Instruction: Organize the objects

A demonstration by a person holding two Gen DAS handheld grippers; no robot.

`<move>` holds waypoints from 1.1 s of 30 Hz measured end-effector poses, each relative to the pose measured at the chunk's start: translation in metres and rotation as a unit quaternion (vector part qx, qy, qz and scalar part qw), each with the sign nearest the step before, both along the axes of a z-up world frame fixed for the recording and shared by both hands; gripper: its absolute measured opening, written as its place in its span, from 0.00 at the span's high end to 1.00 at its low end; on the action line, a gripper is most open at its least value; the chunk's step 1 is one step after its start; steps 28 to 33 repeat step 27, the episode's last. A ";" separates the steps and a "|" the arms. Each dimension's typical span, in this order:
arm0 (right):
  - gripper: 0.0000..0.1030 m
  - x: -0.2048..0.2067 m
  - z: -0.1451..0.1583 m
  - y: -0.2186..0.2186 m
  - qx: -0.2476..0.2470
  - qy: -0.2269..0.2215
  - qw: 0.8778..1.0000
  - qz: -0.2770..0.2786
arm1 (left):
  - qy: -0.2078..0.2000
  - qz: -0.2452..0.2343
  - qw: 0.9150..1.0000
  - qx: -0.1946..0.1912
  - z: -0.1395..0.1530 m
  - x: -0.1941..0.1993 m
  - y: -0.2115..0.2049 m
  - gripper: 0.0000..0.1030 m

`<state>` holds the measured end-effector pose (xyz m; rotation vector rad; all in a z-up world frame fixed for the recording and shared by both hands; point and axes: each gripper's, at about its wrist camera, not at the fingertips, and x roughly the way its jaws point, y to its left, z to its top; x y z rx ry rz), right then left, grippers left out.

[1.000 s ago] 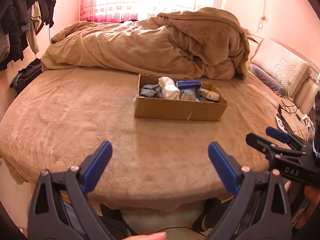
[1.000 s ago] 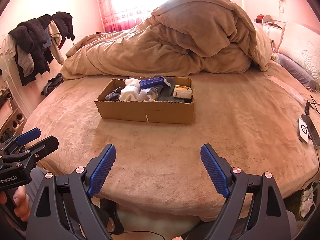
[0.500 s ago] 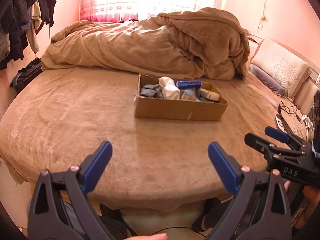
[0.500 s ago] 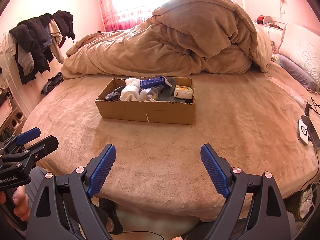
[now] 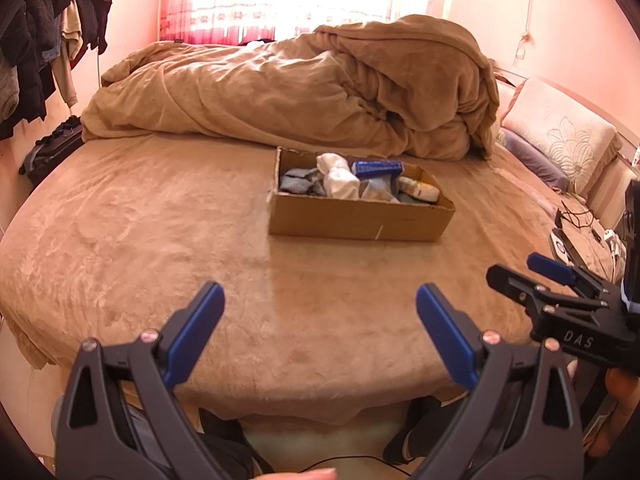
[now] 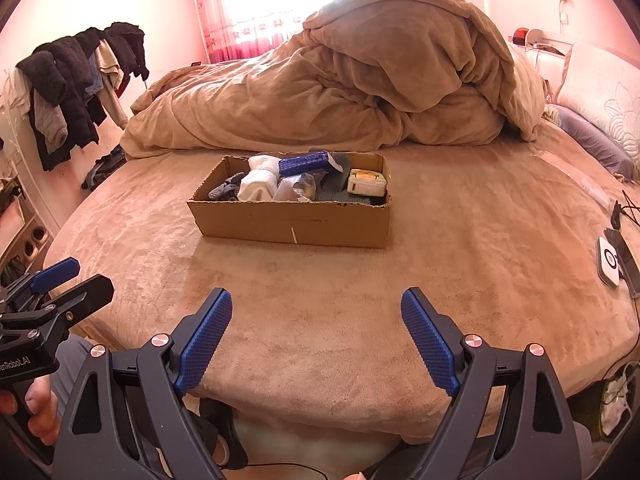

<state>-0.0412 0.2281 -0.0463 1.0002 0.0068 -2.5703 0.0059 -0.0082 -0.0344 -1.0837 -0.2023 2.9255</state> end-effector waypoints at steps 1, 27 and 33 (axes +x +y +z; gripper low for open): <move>0.14 0.000 0.000 0.000 -0.001 0.000 1.000 0.000 | -0.001 0.000 1.000 0.000 -0.001 -0.001 0.000 0.05; 0.14 -0.019 -0.009 0.004 0.000 -0.010 1.000 -0.002 | -0.007 -0.005 1.000 0.015 -0.011 -0.024 -0.002 0.05; 0.14 -0.019 -0.009 0.004 0.000 -0.010 1.000 -0.002 | -0.007 -0.005 1.000 0.015 -0.011 -0.024 -0.002 0.05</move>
